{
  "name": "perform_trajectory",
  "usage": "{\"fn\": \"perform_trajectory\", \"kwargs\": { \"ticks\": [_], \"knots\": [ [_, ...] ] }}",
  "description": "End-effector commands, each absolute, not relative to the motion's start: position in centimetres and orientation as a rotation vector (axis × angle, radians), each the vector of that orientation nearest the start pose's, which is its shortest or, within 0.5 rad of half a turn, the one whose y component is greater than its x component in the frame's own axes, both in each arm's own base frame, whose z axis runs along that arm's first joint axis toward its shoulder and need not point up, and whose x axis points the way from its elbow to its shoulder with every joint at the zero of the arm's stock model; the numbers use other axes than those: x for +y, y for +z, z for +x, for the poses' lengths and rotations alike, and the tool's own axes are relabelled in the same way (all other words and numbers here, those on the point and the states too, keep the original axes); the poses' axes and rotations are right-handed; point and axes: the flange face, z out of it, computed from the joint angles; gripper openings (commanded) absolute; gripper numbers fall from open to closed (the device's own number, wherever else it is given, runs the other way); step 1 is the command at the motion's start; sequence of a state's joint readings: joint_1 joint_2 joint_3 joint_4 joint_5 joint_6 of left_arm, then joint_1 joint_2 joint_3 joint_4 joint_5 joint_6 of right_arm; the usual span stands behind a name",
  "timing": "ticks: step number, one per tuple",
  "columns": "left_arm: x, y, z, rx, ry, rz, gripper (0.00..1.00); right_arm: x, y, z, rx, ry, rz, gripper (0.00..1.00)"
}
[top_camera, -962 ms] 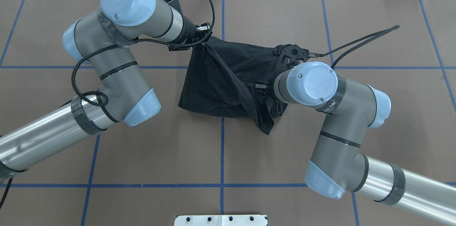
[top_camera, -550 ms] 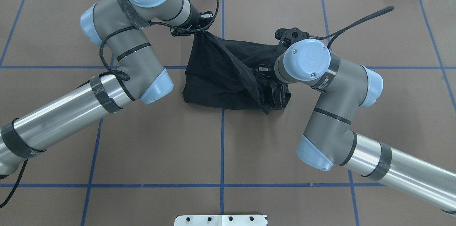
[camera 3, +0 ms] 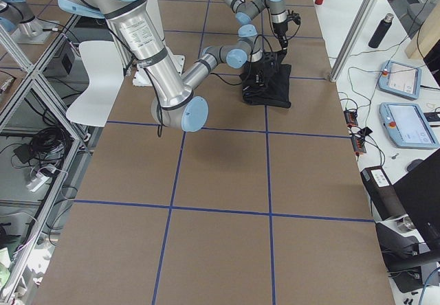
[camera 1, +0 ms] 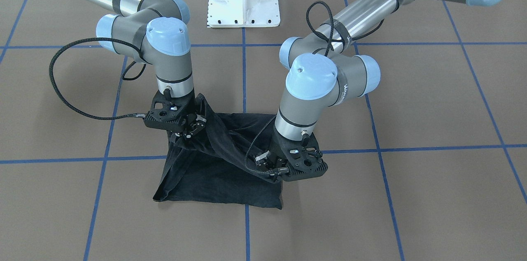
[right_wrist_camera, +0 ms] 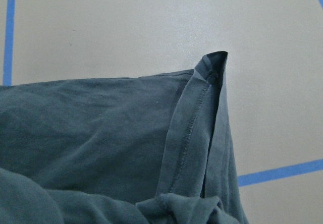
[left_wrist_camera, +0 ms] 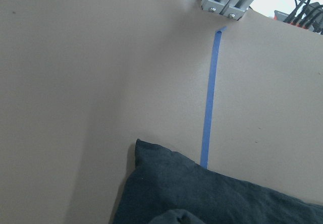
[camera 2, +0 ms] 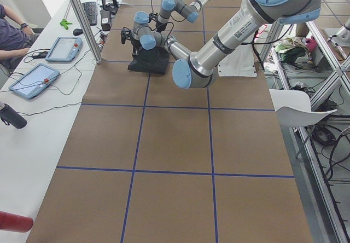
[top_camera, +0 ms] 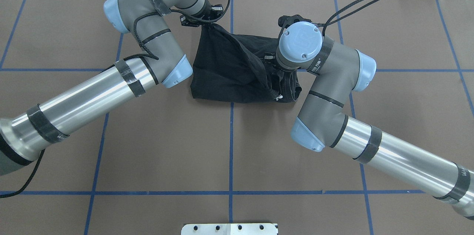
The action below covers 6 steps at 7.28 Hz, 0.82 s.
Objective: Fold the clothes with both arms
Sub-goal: 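Lay the folded shirt down away from the robot with both grippers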
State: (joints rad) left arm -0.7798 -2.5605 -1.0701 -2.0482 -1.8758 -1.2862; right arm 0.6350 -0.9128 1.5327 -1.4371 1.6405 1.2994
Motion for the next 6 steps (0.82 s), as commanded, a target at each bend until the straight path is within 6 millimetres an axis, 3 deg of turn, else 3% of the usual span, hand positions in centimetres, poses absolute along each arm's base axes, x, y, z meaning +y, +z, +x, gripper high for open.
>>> {"fn": "perform_trajectory", "kwargs": {
  "ticks": [1, 2, 3, 4, 5, 6],
  "knots": [
    [-67.9, 20.0, 53.1, 0.948, -0.3, 0.246, 0.0, -53.5, 28.6, -50.8, -0.683, 0.313, 0.265, 0.0],
    [-68.5, 21.2, 53.4, 0.952, -0.315, 0.266, 0.0, -53.7, 29.4, -51.1, -0.667, 0.292, 0.266, 0.0],
    [-69.2, 22.9, 54.0, 0.971, -0.318, 0.287, 0.13, -54.2, 30.4, -51.3, -0.648, 0.286, 0.26, 0.0],
    [-69.5, 23.1, 53.9, 0.973, -0.322, 0.288, 0.55, -55.3, 30.7, -51.4, -0.655, 0.291, 0.25, 0.05],
    [-69.6, 22.8, 53.6, 0.979, -0.32, 0.292, 1.0, -56.7, 31.2, -51.5, -0.645, 0.298, 0.228, 0.99],
    [-70.0, 21.3, 52.2, 1.013, -0.311, 0.317, 1.0, -58.7, 29.3, -49.9, -0.685, 0.276, 0.206, 1.0]
  ]
}}
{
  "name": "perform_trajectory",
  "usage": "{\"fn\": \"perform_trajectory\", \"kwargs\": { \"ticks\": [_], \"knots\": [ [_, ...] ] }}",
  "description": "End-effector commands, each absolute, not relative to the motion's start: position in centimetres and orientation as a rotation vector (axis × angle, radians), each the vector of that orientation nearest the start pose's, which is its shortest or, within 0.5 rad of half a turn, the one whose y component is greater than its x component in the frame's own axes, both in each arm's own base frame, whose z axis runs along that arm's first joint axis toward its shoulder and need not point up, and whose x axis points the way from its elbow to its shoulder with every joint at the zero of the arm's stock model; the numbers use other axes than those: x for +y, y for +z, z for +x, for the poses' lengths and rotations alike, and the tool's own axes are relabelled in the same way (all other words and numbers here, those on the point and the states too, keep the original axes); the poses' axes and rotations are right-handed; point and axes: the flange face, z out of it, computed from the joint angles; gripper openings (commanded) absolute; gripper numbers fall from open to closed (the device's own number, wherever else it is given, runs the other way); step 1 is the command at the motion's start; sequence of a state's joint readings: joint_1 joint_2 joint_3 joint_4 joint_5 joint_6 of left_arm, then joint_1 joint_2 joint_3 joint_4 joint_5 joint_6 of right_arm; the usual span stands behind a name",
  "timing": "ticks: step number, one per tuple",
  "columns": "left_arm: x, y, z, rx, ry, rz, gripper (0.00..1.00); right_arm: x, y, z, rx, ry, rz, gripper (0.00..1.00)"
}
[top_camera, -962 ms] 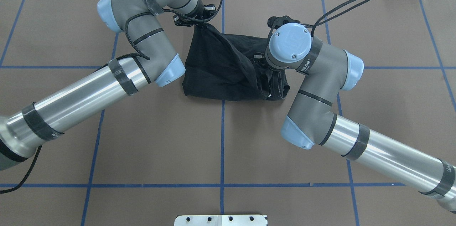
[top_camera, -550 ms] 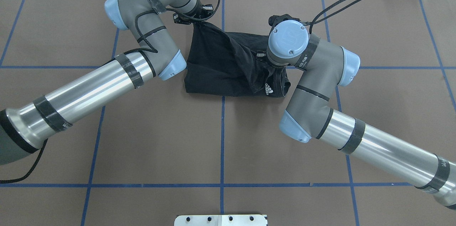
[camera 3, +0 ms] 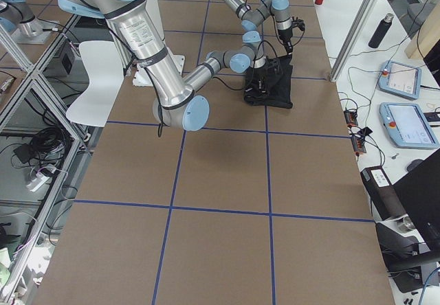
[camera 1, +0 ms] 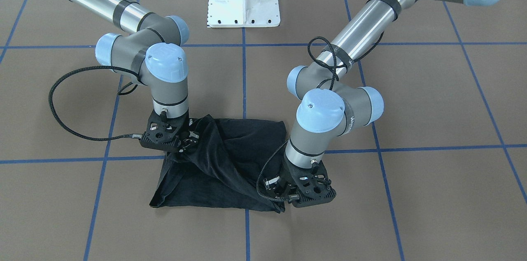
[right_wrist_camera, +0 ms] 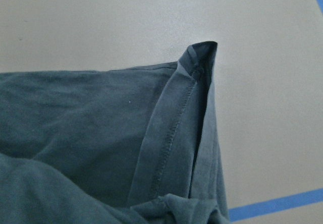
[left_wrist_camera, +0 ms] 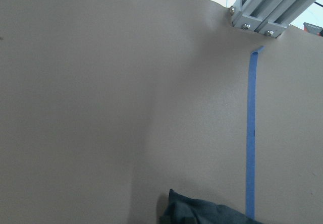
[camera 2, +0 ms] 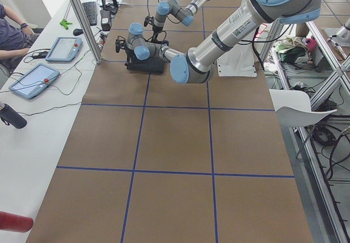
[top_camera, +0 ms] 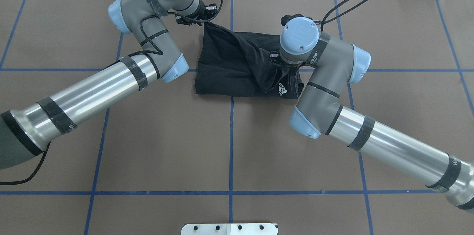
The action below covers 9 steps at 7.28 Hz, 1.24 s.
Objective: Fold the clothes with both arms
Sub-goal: 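Lay the folded shirt down away from the robot with both grippers, then press the folded shirt flat with the right gripper while the left gripper holds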
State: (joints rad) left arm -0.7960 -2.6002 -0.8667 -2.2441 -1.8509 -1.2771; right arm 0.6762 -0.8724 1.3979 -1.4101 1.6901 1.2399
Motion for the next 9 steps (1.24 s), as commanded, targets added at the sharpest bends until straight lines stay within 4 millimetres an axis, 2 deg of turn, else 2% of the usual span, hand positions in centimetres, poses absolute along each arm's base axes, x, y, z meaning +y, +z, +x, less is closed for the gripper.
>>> {"fn": "perform_trajectory", "kwargs": {
  "ticks": [1, 2, 3, 4, 5, 6, 7, 8, 9],
  "knots": [
    [-69.6, 19.8, 50.8, 1.071, -0.259, 0.293, 1.0, -59.9, 27.6, -47.5, -0.77, 0.203, 0.128, 1.0],
    [-67.9, 21.1, 49.9, 1.104, -0.177, 0.262, 1.0, -59.8, 25.8, -46.2, -0.816, 0.182, 0.122, 1.0],
    [-65.5, 23.8, 47.9, 1.122, -0.16, 0.269, 1.0, -58.3, 24.5, -47.0, -0.836, 0.156, 0.131, 1.0],
    [-64.1, 25.0, 46.7, 1.132, -0.152, 0.278, 1.0, -56.8, 23.6, -47.7, -0.851, 0.134, 0.142, 1.0],
    [-63.9, 25.5, 46.3, 1.126, -0.134, 0.29, 1.0, -54.0, 22.9, -50.3, -0.841, 0.098, 0.182, 1.0],
    [-63.8, 25.8, 46.4, 1.124, -0.131, 0.289, 1.0, -50.9, 23.1, -53.8, -0.782, 0.07, 0.237, 0.98],
    [-63.8, 25.9, 46.4, 1.123, -0.131, 0.288, 1.0, -48.3, 22.0, -55.4, -0.697, 0.058, 0.27, 1.0],
    [-63.7, 26.4, 46.3, 1.118, -0.133, 0.285, 1.0, -47.0, 20.0, -55.0, -0.635, -0.005, 0.269, 1.0],
    [-63.5, 26.9, 46.3, 1.12, -0.131, 0.285, 1.0, -45.5, 19.7, -56.0, -0.619, -0.046, 0.287, 1.0]
  ]
}}
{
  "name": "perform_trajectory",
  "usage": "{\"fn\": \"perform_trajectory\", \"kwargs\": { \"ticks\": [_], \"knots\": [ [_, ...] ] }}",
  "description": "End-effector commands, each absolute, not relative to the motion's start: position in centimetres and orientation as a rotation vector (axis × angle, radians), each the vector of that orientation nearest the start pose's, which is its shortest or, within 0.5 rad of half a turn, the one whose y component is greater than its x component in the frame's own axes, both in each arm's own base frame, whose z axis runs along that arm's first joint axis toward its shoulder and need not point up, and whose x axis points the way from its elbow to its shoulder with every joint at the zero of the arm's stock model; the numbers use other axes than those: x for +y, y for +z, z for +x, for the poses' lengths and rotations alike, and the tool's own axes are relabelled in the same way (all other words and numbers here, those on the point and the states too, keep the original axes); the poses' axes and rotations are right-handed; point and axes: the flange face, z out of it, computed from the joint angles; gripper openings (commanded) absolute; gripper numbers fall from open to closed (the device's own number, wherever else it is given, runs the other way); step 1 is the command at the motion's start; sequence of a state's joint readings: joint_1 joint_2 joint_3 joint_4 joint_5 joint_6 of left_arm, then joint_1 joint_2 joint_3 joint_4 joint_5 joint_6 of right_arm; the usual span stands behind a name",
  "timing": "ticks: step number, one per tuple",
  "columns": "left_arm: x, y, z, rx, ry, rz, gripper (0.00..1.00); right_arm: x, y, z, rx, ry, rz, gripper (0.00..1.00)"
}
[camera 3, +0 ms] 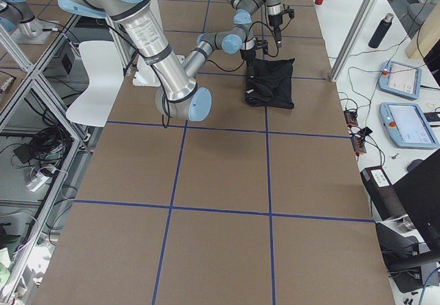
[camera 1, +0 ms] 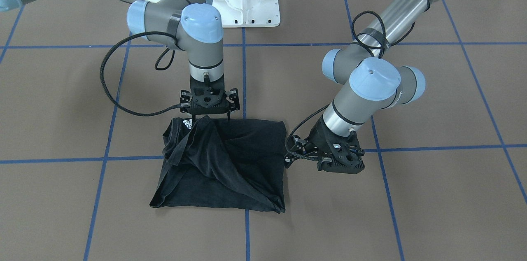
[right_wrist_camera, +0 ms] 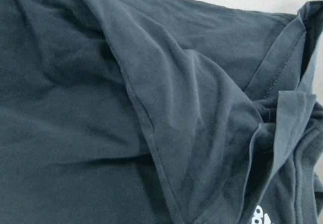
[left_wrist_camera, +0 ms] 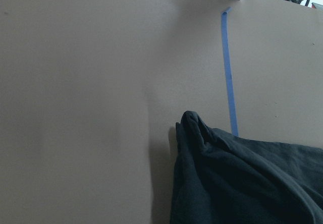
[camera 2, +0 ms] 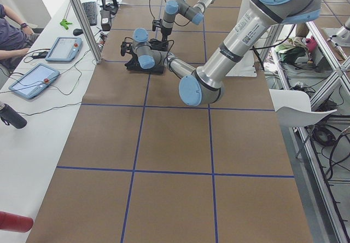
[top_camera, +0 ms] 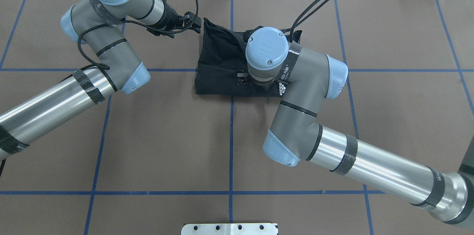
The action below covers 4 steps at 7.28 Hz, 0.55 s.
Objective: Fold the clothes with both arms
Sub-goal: 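Press the folded shirt flat with the right gripper while the left gripper holds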
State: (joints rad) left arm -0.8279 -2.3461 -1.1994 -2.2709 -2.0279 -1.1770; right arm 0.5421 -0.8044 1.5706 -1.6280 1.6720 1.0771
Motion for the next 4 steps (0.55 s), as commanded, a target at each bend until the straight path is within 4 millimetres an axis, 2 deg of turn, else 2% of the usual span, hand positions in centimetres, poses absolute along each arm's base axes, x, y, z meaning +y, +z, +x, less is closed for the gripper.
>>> {"fn": "perform_trajectory", "kwargs": {
  "ticks": [1, 2, 4],
  "knots": [
    [-63.6, 27.0, 46.2, 1.12, -0.132, 0.286, 1.0, -44.2, 19.9, -57.7, -0.581, -0.055, 0.345, 0.99],
    [-63.5, 27.2, 46.2, 1.12, -0.132, 0.286, 1.0, -44.5, 20.2, -57.5, -0.563, -0.063, 0.358, 0.82],
    [-63.5, 27.2, 46.3, 1.121, -0.131, 0.286, 1.0, -45.4, 20.6, -57.1, -0.526, -0.146, 0.405, 0.74]
  ]
}}
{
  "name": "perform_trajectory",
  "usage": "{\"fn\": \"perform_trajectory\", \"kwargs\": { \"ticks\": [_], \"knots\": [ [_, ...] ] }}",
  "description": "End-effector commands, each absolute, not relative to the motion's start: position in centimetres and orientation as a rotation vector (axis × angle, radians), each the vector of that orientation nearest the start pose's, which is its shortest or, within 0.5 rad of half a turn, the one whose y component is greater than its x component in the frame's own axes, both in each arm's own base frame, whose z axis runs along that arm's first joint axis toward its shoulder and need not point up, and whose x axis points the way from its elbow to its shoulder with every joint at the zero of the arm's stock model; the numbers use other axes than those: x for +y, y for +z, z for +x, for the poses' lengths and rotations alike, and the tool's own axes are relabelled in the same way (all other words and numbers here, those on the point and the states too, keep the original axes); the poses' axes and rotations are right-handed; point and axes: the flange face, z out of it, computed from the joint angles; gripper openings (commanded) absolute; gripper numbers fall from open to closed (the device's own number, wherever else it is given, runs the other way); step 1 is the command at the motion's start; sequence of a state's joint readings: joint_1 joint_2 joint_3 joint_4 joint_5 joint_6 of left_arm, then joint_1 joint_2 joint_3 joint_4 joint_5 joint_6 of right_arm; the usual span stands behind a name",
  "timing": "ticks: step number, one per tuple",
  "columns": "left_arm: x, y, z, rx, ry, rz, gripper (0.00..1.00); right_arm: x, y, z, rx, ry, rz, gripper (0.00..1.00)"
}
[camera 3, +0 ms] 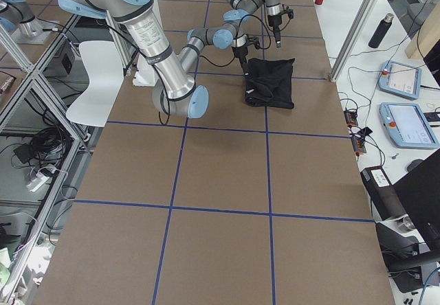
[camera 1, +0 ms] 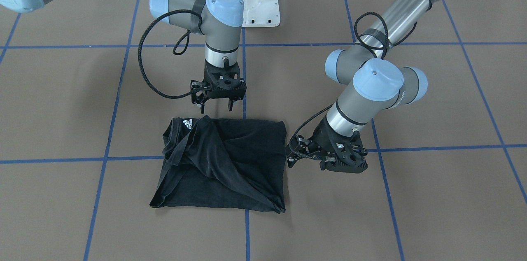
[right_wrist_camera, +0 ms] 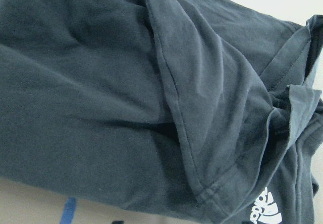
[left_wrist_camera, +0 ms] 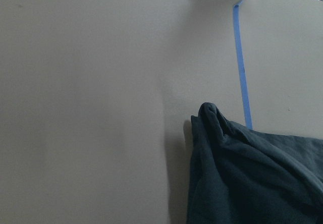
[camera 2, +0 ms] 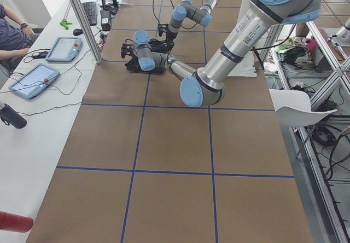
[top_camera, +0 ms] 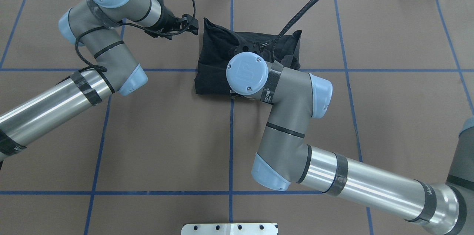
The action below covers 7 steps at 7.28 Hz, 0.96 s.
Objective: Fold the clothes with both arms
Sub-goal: 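Press the folded shirt flat with the right gripper while the left gripper holds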
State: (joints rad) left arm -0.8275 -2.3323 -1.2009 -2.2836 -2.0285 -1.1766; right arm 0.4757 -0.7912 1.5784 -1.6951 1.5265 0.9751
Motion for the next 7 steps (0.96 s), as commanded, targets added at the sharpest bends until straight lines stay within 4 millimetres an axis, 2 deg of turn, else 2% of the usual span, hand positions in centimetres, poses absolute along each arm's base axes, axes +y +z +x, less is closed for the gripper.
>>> {"fn": "perform_trajectory", "kwargs": {
  "ticks": [1, 4, 5, 6, 7],
  "knots": [
    [-63.4, 27.2, 46.3, 1.121, -0.13, 0.284, 1.0, -45.7, 21.3, -56.9, -0.512, -0.148, 0.407, 0.74],
    [-63.5, 27.2, 46.3, 1.121, -0.131, 0.286, 1.0, -46.9, 22.4, -56.8, -0.471, -0.217, 0.42, 0.69],
    [-63.5, 27.2, 46.3, 1.121, -0.131, 0.286, 1.0, -47.1, 22.6, -56.8, -0.462, -0.233, 0.42, 0.64],
    [-63.4, 27.2, 46.4, 1.121, -0.13, 0.285, 1.0, -47.0, 22.7, -56.9, -0.461, -0.236, 0.419, 0.5],
    [-63.4, 27.2, 46.3, 1.121, -0.13, 0.284, 1.0, -47.1, 23.5, -57.3, -0.448, -0.239, 0.408, 0.49]
  ]
}}
